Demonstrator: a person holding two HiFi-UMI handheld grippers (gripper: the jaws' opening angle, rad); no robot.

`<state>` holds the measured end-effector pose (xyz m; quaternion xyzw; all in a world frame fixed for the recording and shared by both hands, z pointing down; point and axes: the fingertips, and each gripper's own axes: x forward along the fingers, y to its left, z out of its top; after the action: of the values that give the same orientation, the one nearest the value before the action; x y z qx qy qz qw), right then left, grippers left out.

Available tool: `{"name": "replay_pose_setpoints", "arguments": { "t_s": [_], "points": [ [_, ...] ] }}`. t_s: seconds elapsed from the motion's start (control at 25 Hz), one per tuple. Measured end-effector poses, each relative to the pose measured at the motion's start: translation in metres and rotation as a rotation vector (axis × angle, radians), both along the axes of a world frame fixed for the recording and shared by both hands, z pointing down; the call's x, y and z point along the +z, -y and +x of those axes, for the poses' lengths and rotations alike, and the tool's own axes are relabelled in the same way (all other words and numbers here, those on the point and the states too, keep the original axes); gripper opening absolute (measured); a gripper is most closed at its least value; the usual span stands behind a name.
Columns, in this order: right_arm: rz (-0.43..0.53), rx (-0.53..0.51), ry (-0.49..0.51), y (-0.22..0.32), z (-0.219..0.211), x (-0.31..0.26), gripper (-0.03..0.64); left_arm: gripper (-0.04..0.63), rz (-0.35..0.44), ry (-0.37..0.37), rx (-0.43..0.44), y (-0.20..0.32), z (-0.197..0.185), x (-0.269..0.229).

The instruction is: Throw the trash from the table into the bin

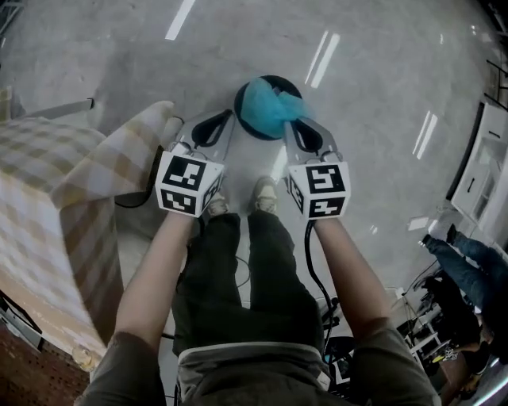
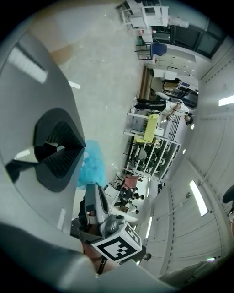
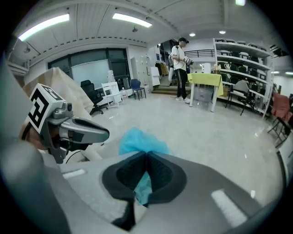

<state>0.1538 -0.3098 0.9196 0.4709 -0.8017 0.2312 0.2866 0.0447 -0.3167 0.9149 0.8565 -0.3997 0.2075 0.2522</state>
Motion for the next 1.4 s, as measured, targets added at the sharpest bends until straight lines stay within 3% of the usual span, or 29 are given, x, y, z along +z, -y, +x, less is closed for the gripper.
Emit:
{"name": "replay_pose_setpoints", "arguments": {
  "t_s": [0.44,0.56,0.68,1.0,1.16,1.4],
  "points": [
    [-0.115,-0.031,-0.076,-0.029,-0.004,0.188,0.006,0.008,-0.147,0.059,0.045,-0.033,0.003,0.162],
    [-0.155,-0.048,-0.087,-0.035,-0.006,0.216,0.065,0.007,-0.166,0.06,0.046,-0.038,0.004,0.181],
    [-0.163,-0.062,-0.103,-0.037,-0.004,0.216,0.104,0.007,-0.171,0.06,0.045,-0.039,0.005,0.179],
    [-0.145,0.031,-0.056,-0.032,0.011,0.202,0.104,0.006,-0.15,0.047,0.042,-0.039,0.008,0.17],
    [-0.081,0.079,-0.077,-0.023,0.018,0.175,0.086,0.008,-0.093,0.014,0.057,-0.035,0.014,0.144],
    [-0.013,0.064,-0.064,-0.016,0.012,0.099,0.059,0.006,-0.034,0.013,0.068,-0.028,0.02,0.076]
  ]
}}
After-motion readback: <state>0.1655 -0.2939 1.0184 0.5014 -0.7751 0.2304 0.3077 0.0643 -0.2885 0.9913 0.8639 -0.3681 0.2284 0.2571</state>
